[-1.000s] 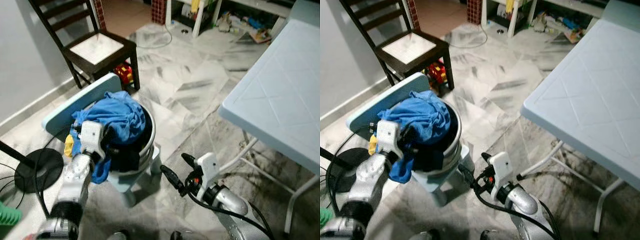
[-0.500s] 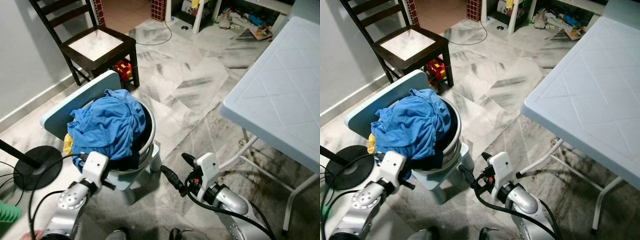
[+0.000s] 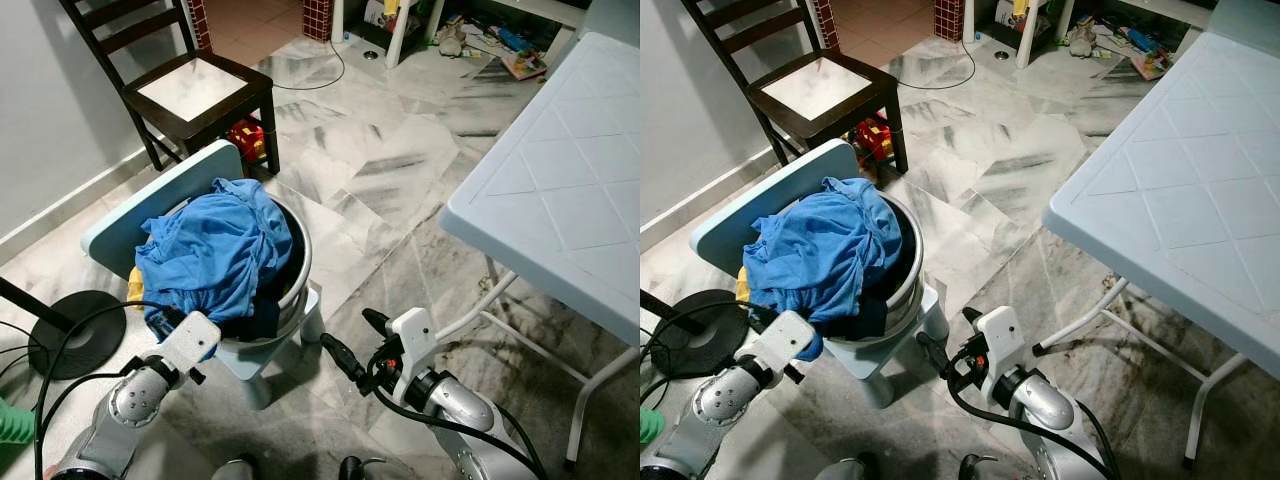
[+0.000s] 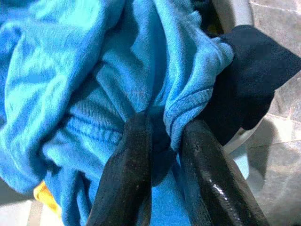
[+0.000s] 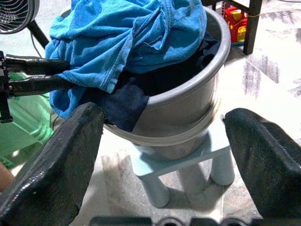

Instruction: Hang hanger

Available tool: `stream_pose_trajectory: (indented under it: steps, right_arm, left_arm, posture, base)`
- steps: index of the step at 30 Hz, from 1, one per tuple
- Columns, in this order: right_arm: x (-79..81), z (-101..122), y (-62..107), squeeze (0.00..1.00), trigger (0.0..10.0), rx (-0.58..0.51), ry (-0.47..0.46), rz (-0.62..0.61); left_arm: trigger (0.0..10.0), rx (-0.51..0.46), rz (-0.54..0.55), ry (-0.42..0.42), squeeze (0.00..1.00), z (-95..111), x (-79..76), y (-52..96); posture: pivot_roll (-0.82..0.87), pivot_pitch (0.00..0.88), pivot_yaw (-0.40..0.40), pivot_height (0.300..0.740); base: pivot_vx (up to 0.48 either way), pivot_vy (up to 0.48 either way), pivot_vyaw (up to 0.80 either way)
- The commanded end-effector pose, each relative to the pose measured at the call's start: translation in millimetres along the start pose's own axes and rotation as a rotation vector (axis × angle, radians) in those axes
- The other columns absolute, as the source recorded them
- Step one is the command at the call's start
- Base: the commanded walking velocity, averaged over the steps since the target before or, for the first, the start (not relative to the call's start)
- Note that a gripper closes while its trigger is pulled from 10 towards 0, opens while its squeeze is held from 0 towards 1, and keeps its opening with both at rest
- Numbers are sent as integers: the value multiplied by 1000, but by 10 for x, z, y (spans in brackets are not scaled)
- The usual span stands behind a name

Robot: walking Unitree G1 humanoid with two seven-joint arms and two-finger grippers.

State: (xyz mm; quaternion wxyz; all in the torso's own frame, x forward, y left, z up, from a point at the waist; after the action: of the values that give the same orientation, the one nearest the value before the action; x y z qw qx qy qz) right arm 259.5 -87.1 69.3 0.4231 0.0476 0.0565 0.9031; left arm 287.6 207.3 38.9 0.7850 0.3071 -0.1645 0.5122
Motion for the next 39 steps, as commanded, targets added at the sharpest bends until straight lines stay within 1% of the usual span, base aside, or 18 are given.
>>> stream_pose_trajectory:
  steps: [1, 2, 4, 6, 8, 10, 12, 16, 19, 22, 24, 26, 28, 30, 33, 36, 38, 39]
  right_arm:
    - [16, -40, 13, 0, 10000, 10, -2, -3]
    - [19, -41, 16, 0, 10000, 10, -2, -2]
    - [22, -44, 18, 0, 10000, 11, -3, -1]
    - [30, -46, 17, 0, 10000, 11, -3, 0]
    - [35, -50, 15, 0, 10000, 11, -3, 0]
    - [36, -48, 13, 0, 10000, 10, -2, 0]
    - [43, -51, 13, 0, 10000, 10, -1, 2]
    - [47, -52, 11, 0, 10000, 12, 2, 7]
    - [44, -54, 12, 0, 10000, 14, 3, 9]
    - [48, -53, 5, 0, 10000, 15, 6, 12]
    - [52, -51, 3, 0, 10000, 14, 7, 14]
    - [56, -51, 1, 0, 10000, 14, 8, 14]
    - [64, -50, -2, 0, 10000, 13, 8, 13]
    - [66, -50, -4, 0, 10000, 13, 8, 12]
    - [65, -48, -4, 0, 10000, 13, 9, 11]
    - [57, -52, 3, 0, 10000, 14, 10, 6]
    - [58, -52, 1, 0, 10000, 14, 9, 5]
    - [59, -52, 0, 0, 10000, 13, 9, 5]
  left_arm:
    - [10000, -29, -38, -69, 1000, 35, -49, 33]
    - [10000, -35, -50, -80, 1000, 45, -63, 47]
    - [10000, -31, -63, -65, 1000, 43, -86, 67]
    - [10000, -46, -61, -80, 1000, 80, -112, 102]
    - [10000, -95, -69, -119, 1000, 166, -192, 151]
    - [10000, -113, -72, -132, 1000, 196, -218, 166]
    - [10000, -129, -81, -181, 1000, 213, -255, 188]
    - [10000, -134, -84, -195, 1000, 229, -308, 227]
    - [10000, -120, -96, -212, 1000, 208, -310, 239]
    - [10000, -67, -123, -238, 1000, 107, -272, 202]
    - [10000, -56, -133, -256, 1000, 87, -266, 194]
    - [10000, -35, -139, -238, 1000, 53, -264, 179]
    - [10000, 1, -156, -247, 1000, -14, -261, 140]
    - [10000, 16, -166, -241, 1000, -37, -265, 122]
    - [10000, 26, -185, -266, 1000, -58, -272, 82]
    - [10000, 34, -186, -294, 1000, -72, -253, 35]
    - [10000, 37, -176, -291, 1000, -74, -226, 7]
    - [10000, 30, -157, -311, 522, -56, -189, -23]
  posture:
    - [90, 227, -23, 740]
    - [90, 228, -22, 740]
    - [90, 228, -22, 740]
    - [90, 230, -18, 740]
    - [93, 230, -16, 740]
    - [94, 229, -18, 740]
    - [94, 232, -15, 740]
    - [95, 234, -19, 740]
    - [96, 234, -19, 740]
    - [97, 235, -18, 740]
    - [97, 235, -18, 740]
    - [94, 235, -17, 740]
    - [90, 234, -15, 740]
    - [86, 235, -13, 740]
    - [83, 235, -11, 740]
    - [82, 233, -10, 740]
    - [80, 232, -8, 740]
    - [79, 231, -7, 740]
  base:
    - [0, 0, 0]
    - [0, 0, 0]
    - [0, 0, 0]
    - [0, 0, 0]
    - [0, 0, 0]
    - [0, 0, 0]
    - [0, 0, 0]
    - [0, 0, 0]
    - [0, 0, 0]
    - [0, 0, 0]
    - [0, 0, 0]
    - [0, 0, 0]
    - [0, 0, 0]
    - [0, 0, 0]
    - [0, 0, 0]
    - [0, 0, 0]
    - [0, 0, 0]
    - [0, 0, 0]
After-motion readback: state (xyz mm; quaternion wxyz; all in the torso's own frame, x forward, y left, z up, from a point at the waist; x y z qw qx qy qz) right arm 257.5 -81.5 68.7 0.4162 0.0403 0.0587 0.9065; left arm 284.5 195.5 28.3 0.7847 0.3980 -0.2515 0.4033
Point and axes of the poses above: a point about 5 cm out from each wrist's last joint towards the gripper, its own y axis pointing back from the gripper into the wrist, its own z axis along the axis of the wrist's last joint, x = y × z, the point moved 2 cm from there along -y, pointing out of the wrist towards the gripper, and after that the axes turned 5 degrees about y, right-handed, at the moved point
